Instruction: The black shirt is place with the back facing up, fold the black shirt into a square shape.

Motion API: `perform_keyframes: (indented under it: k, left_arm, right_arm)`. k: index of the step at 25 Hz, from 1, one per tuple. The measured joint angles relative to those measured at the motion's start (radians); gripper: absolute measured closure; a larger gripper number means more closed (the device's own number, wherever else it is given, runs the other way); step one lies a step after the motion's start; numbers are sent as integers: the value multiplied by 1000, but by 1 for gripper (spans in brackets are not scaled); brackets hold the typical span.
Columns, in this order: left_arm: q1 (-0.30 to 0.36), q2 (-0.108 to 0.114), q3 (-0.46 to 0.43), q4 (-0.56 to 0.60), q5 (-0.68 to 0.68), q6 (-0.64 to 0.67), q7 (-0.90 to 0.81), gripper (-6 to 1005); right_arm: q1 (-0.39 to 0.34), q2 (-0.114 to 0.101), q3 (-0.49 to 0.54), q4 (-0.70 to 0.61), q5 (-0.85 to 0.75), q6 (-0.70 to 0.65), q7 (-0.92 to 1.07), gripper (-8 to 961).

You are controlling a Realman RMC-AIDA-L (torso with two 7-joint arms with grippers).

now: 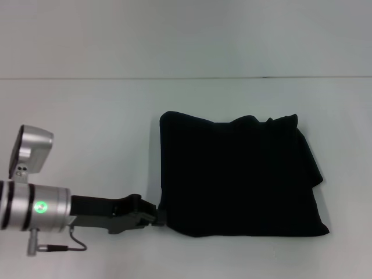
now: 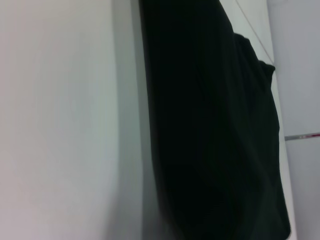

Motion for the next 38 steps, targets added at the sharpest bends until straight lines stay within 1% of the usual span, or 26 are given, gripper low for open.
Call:
perform_keyframes:
  k: [2, 3, 4, 5, 6, 7, 9, 10, 11, 12, 13, 14, 15, 17, 20, 22, 23, 24, 25, 27, 32, 36, 38]
  left_arm:
    - [-2, 15, 1, 6, 2, 44, -6, 973]
    - [3, 34, -2, 30, 7, 87, -2, 972]
    - [3, 34, -2, 30, 7, 87, -2, 971]
    - [7, 44, -6, 41, 13, 98, -2, 970]
    - [10, 57, -17, 52, 19, 105, 0, 936]
    - [16, 73, -47, 63, 25, 112, 15, 902]
    - [25, 88, -123, 87, 26, 139, 88, 833]
    - [26, 89, -166, 101, 21, 165, 158, 799]
    - [23, 88, -201, 111, 14, 192, 246, 754]
    - [18, 83, -232, 117, 8, 215, 337, 709]
    - [13, 79, -247, 123, 2, 225, 424, 664]
    - [5, 70, -260, 131, -2, 231, 512, 619]
    - [-3, 60, -263, 140, -3, 222, 584, 574]
    - [-22, 46, -256, 152, -3, 184, 671, 506]
    - [-56, 33, -246, 152, -2, 110, 799, 405]
    - [-82, 26, -228, 150, -1, 77, 838, 332]
    - [-105, 23, -191, 149, 0, 67, 843, 294]
    - [-109, 22, -182, 148, 0, 66, 843, 255]
    - [-115, 20, -160, 147, 0, 66, 842, 216]
    - [-121, 12, -127, 147, 1, 61, 841, 139]
    - [-111, -12, -119, 152, 2, 21, 846, 47]
    - [-100, -31, -109, 157, 4, -14, 847, 47]
    - [-99, -31, -105, 155, 4, -16, 844, 48]
  right_arm:
    - [0, 0, -1, 0, 0, -1, -2, 73]
    - [0, 0, 0, -1, 0, -4, -6, 73]
    - [0, -1, 1, -3, 0, -6, -10, 73]
    - [-2, -2, 1, -7, 1, -8, -18, 73]
    - [-4, -2, 1, -9, 1, -7, -27, 73]
    - [-8, -3, 2, -10, 2, -12, -50, 73]
    - [-19, -2, 2, -13, 13, -36, -134, 73]
    - [-30, 4, 3, -16, 23, -50, -196, 73]
    - [-46, 14, 4, -20, 40, -66, -292, 72]
    - [-63, 28, 6, -26, 58, -76, -367, 71]
    - [-86, 47, 9, -35, 84, -80, -445, 71]
    - [-117, 75, 12, -42, 117, -86, -525, 70]
    - [-141, 96, 14, -48, 144, -86, -577, 69]
    - [-199, 145, 15, -49, 214, -105, -731, 69]
    - [-267, 209, 15, -20, 287, -149, -970, 73]
    - [-295, 245, 10, 0, 290, -172, -1087, 74]
    - [-301, 258, 3, 7, 267, -181, -1120, 74]
    - [-304, 266, -5, 17, 240, -188, -1140, 74]
    - [-303, 270, -13, 29, 214, -194, -1150, 74]
    - [-294, 271, -29, 66, 173, -198, -1158, 74]
    - [-272, 271, -39, 144, 146, -177, -1222, 74]
    - [-230, 266, -41, 192, 115, -159, -1210, 74]
    - [-209, 264, -41, 196, 70, -157, -1176, 74]
